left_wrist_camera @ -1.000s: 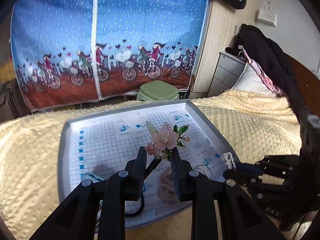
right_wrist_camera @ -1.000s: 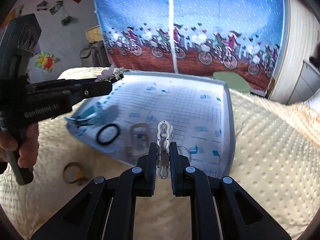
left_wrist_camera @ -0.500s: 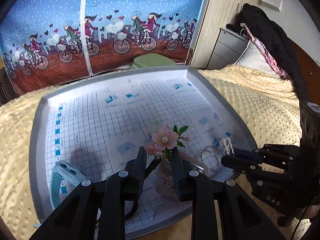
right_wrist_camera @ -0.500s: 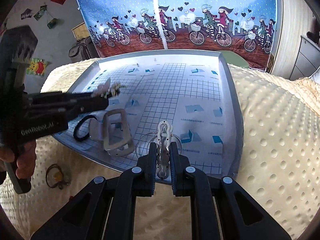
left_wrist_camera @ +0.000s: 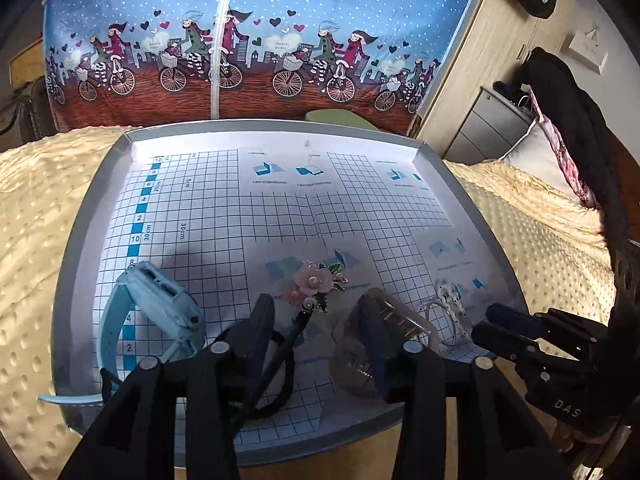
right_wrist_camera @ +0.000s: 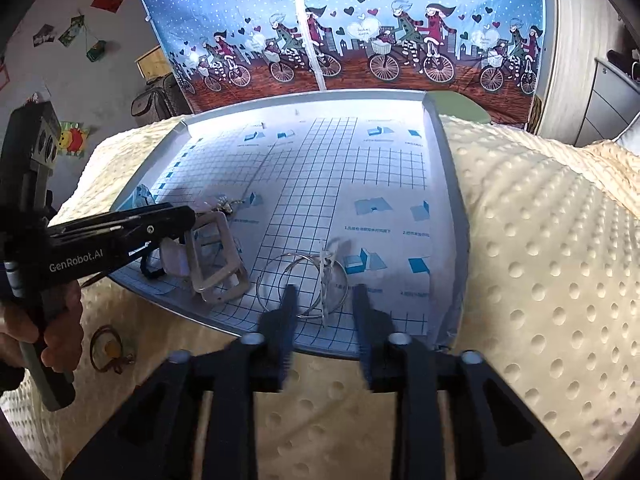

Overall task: Organize jewelry
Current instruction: 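Carry the hairpin and white piece into the tray and open both tools, then move both tools back from the tray toward the remaining jewelry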

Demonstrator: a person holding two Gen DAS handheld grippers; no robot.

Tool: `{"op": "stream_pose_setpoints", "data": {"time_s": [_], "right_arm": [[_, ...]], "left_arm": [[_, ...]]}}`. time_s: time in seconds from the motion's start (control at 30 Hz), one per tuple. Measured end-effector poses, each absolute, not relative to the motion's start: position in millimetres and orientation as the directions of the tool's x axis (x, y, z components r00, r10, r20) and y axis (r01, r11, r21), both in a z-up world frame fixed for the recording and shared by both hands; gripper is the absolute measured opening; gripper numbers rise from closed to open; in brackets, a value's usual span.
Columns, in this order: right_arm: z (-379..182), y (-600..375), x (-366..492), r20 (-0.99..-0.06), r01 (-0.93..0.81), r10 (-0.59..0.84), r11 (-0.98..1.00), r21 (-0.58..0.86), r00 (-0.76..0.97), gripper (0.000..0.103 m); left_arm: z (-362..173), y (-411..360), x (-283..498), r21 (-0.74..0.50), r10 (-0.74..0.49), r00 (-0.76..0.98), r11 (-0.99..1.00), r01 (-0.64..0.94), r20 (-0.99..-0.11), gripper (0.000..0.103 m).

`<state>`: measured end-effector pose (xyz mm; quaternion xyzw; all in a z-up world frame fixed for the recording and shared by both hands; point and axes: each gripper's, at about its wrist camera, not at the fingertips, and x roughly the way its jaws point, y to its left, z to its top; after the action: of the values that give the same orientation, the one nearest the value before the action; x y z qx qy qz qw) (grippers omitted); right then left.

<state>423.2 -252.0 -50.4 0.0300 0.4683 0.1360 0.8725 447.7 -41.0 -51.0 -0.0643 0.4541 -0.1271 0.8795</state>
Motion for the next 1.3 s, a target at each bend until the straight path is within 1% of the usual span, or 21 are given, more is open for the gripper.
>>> {"op": "stream_pose_setpoints", "data": {"time_s": [0.03, 0.07, 0.1, 0.13, 0.2, 0.23, 0.27, 0.33, 0.4, 0.43, 0.53, 0.73, 0.87, 1.07, 1.17, 1.3], "right_arm": [[-48.3, -253.2, 421.1, -0.805, -0.207, 0.264, 0.962, 0.178, 0.532, 0.036], [-46.3, -254.3, 418.9, -0.802, -0.205, 0.262, 0.963, 0.177, 0.536, 0.039], [-43.8, -256.0, 416.1, -0.8, -0.201, 0.257, 0.964, 0.173, 0.543, 0.043], [-41.8, -257.4, 413.9, -0.797, -0.197, 0.253, 0.966, 0.171, 0.548, 0.045], [-35.6, -261.7, 406.8, -0.794, -0.177, 0.232, 0.971, 0.159, 0.562, 0.059], [-32.1, -263.8, 402.6, -0.79, -0.168, 0.223, 0.974, 0.154, 0.571, 0.065], [-28.5, -266.2, 398.3, -0.785, -0.163, 0.221, 0.975, 0.154, 0.579, 0.068], [-17.8, -271.3, 386.6, -0.766, -0.155, 0.217, 0.976, 0.153, 0.606, 0.084], [-5.5, -277.1, 372.0, -0.739, -0.152, 0.208, 0.978, 0.143, 0.641, 0.094], [-0.1, -278.9, 366.5, -0.73, -0.148, 0.199, 0.98, 0.134, 0.654, 0.096], [13.9, -283.0, 345.7, -0.711, -0.14, 0.175, 0.984, 0.109, 0.681, 0.097], [37.1, -285.5, 302.8, -0.673, -0.163, 0.177, 0.983, 0.085, 0.718, 0.1], [53.8, -283.7, 270.6, -0.635, -0.182, 0.187, 0.98, 0.074, 0.749, 0.101], [67.7, -278.9, 233.7, -0.611, -0.203, 0.184, 0.978, 0.039, 0.77, 0.101], [68.5, -273.4, 221.3, -0.62, -0.232, 0.185, 0.973, 0.005, 0.762, 0.101], [61.4, -267.5, 211.5, -0.654, -0.274, 0.204, 0.962, -0.005, 0.729, 0.101]], "left_arm": [[-49.2, -40.1, 444.7, -0.228, -0.277, 0.568, 0.961, 0.159, -0.775, 0.056], [-46.2, -38.6, 441.7, -0.226, -0.272, 0.585, 0.962, 0.152, -0.764, 0.07], [-41.7, -36.9, 436.5, -0.225, -0.264, 0.614, 0.964, 0.143, -0.744, 0.079], [-36.6, -35.4, 430.8, -0.224, -0.26, 0.645, 0.965, 0.139, -0.719, 0.082], [-27.6, -33.6, 421.3, -0.215, -0.251, 0.685, 0.967, 0.139, -0.684, 0.091], [-23.7, -33.6, 416.8, -0.207, -0.244, 0.698, 0.968, 0.139, -0.673, 0.092], [-19.7, -33.9, 411.8, -0.198, -0.236, 0.709, 0.97, 0.138, -0.664, 0.093], [-11.6, -35.7, 399.7, -0.169, -0.214, 0.731, 0.976, 0.137, -0.648, 0.094], [-5.0, -35.9, 383.9, -0.143, -0.184, 0.754, 0.982, 0.12, -0.631, 0.099], [-2.0, -35.0, 375.4, -0.135, -0.176, 0.766, 0.984, 0.117, -0.618, 0.099], [6.6, -33.8, 346.0, -0.121, -0.174, 0.799, 0.984, 0.127, -0.575, 0.101], [24.2, -29.5, 292.6, -0.122, -0.152, 0.858, 0.987, 0.105, -0.491, 0.103], [28.7, -28.8, 263.4, -0.099, -0.151, 0.874, 0.988, 0.118, -0.462, 0.103], [19.7, -16.2, 227.0, -0.103, -0.127, 0.862, 0.991, 0.087, -0.491, 0.103], [16.1, -6.2, 211.3, -0.072, -0.098, 0.861, 0.995, 0.071, -0.499, 0.103], [9.1, 3.7, 199.6, -0.04, -0.078, 0.837, 0.997, 0.066, -0.541, 0.103]]}}
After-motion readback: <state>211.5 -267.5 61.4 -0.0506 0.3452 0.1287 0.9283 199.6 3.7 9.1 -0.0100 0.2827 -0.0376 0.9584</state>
